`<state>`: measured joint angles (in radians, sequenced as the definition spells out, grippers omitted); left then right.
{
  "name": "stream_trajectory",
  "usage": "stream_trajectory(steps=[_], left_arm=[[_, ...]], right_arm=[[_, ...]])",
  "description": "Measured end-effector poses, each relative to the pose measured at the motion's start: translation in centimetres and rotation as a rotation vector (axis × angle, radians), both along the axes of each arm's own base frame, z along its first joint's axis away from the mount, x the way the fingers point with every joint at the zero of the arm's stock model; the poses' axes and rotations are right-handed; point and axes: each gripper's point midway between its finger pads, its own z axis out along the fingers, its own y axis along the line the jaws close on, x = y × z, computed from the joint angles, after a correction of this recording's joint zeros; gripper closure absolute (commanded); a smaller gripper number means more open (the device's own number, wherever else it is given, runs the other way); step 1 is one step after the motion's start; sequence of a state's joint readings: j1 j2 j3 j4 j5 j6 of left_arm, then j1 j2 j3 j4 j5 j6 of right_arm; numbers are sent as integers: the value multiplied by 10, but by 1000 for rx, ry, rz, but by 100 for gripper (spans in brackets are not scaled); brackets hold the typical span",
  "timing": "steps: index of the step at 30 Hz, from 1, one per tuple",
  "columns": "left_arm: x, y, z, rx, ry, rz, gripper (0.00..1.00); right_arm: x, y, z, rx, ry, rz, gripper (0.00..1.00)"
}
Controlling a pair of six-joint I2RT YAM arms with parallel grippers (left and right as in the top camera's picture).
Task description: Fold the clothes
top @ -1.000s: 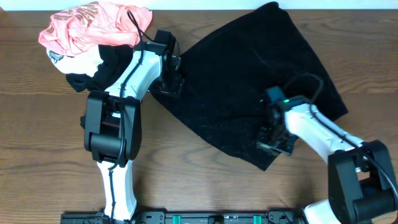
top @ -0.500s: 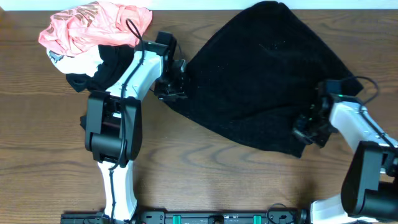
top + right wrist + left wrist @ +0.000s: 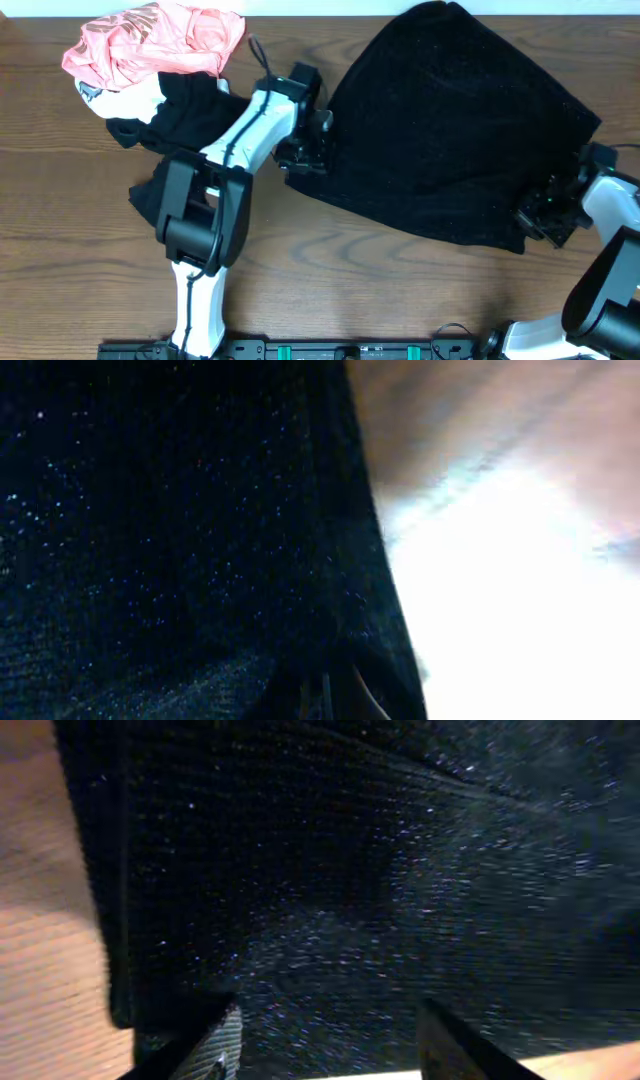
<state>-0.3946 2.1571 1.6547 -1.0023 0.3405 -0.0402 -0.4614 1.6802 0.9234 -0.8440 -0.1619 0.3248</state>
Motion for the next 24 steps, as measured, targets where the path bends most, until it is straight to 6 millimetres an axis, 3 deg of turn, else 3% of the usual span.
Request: stream_trajectory(steps=[9, 14, 17, 24], left_arm=[[13, 13, -5, 98, -118, -192, 42], [20, 23, -6, 151, -159, -263, 22], [24, 30, -7, 177, -172, -286, 15], [36, 39, -6, 166, -203, -284, 14]], right_arm=[[-3, 1, 0, 12, -3, 63, 88], [-2, 1, 0, 9, -11, 86, 85], [-1, 0, 0, 7, -16, 92, 85], [-1, 0, 0, 6, -18, 94, 85]])
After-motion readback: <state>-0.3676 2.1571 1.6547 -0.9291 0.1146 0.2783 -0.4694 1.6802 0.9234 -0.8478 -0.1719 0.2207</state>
